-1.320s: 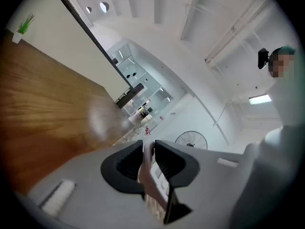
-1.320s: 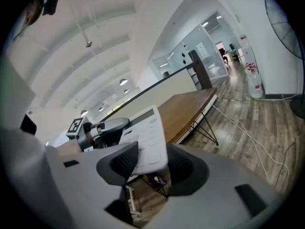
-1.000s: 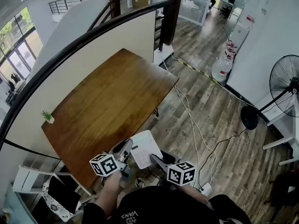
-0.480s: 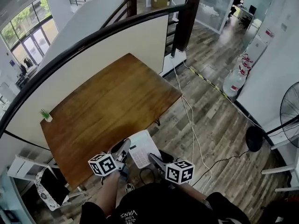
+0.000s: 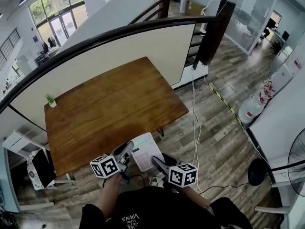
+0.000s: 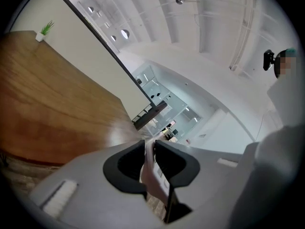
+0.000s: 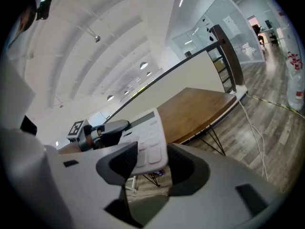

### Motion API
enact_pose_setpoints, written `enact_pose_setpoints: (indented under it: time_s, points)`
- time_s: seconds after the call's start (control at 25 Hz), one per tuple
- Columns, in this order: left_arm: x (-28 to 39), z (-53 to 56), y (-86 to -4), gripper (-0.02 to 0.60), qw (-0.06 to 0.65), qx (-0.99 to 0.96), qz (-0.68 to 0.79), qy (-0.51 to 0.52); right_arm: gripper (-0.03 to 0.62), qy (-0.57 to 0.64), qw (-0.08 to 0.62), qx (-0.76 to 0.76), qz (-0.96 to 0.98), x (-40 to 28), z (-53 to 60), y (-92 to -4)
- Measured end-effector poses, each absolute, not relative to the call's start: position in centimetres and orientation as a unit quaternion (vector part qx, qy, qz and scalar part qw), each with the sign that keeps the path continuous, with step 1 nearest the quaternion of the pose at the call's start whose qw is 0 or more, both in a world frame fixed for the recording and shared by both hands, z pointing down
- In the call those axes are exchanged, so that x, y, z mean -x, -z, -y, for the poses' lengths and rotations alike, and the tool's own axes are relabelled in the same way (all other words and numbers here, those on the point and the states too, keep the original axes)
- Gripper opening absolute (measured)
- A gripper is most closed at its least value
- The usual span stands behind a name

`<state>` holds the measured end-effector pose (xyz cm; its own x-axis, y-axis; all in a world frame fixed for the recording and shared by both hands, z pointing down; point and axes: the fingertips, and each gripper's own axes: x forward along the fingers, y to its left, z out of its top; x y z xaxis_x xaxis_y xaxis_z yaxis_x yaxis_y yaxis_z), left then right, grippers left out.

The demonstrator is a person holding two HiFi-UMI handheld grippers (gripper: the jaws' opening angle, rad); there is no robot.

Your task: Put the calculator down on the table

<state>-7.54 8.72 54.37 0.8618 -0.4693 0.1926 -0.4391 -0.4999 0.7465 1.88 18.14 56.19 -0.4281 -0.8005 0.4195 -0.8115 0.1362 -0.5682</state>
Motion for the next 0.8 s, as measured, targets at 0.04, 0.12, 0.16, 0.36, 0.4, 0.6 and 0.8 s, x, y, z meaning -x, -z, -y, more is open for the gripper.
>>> enact_pose_setpoints:
  time_s: [0.04, 0.12, 0.16, 0.36, 0.4, 0.6, 0.8]
  points:
    - [7.2, -8.7, -54.4, 0.072, 0.426, -0.864, 0.266, 0.018, 0.199, -0.384, 0.007, -0.531, 0.755, -2.2, -18.0, -56.3]
    - [6.6, -8.5, -54.5, 0.071, 0.428, -0.862, 0.271, 0.017, 0.199, -0.388, 0.007, -0.526, 0.757, -2.9, -17.8, -56.4]
    - [6.2, -8.4, -54.6, 0.071, 0.429, -0.861, 0.272, 0.017, 0.199, -0.390, 0.007, -0.524, 0.757, -3.2, -17.7, -56.5]
    - [4.5, -7.4, -55.2, 0.071, 0.437, -0.859, 0.268, 0.015, 0.199, -0.391, 0.012, -0.527, 0.754, -5.0, -16.7, -56.9]
    - [4.2, -7.1, -55.2, 0.071, 0.437, -0.859, 0.266, 0.014, 0.199, -0.392, 0.012, -0.527, 0.754, -5.3, -16.4, -56.9]
    - [2.6, -4.7, -55.8, 0.071, 0.439, -0.863, 0.250, 0.000, 0.199, -0.402, 0.006, -0.533, 0.745, -6.4, -14.3, -57.7]
    - [0.1, -0.5, -56.0, 0.071, 0.439, -0.866, 0.238, -0.001, 0.199, -0.394, 0.010, -0.547, 0.739, -8.8, -10.3, -57.6]
